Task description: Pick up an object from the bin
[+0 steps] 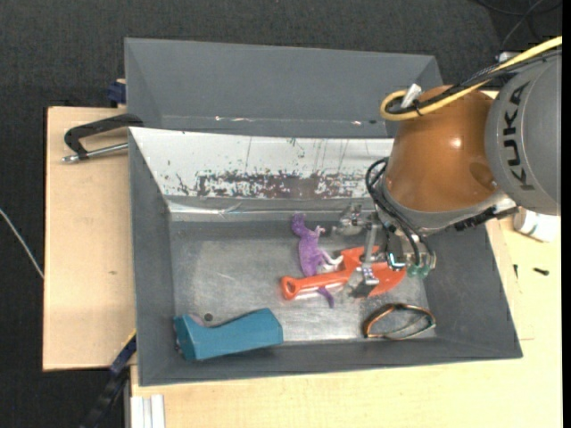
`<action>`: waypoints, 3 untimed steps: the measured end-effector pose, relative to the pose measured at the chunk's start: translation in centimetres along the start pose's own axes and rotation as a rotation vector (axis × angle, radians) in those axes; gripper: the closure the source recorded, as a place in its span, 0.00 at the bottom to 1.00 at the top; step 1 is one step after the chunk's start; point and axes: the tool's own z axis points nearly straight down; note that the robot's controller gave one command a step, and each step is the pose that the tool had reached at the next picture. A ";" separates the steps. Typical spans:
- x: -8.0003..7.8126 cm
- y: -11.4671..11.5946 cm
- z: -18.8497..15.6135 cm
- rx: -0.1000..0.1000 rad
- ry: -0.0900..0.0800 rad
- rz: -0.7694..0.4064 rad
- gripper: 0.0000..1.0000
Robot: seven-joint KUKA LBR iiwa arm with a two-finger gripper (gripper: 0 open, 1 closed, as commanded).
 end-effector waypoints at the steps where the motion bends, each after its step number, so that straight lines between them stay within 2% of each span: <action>1: -0.2 0.0 -0.3 0.000 -0.007 0.001 0.00; 2: -1.4 0.1 4.9 0.000 -0.014 -0.024 0.00; 3: -2.3 0.6 9.9 -0.002 -0.059 -0.021 0.00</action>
Offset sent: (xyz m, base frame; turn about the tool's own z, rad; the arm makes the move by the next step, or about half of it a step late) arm 0.0214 0.0025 -0.1067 -0.0482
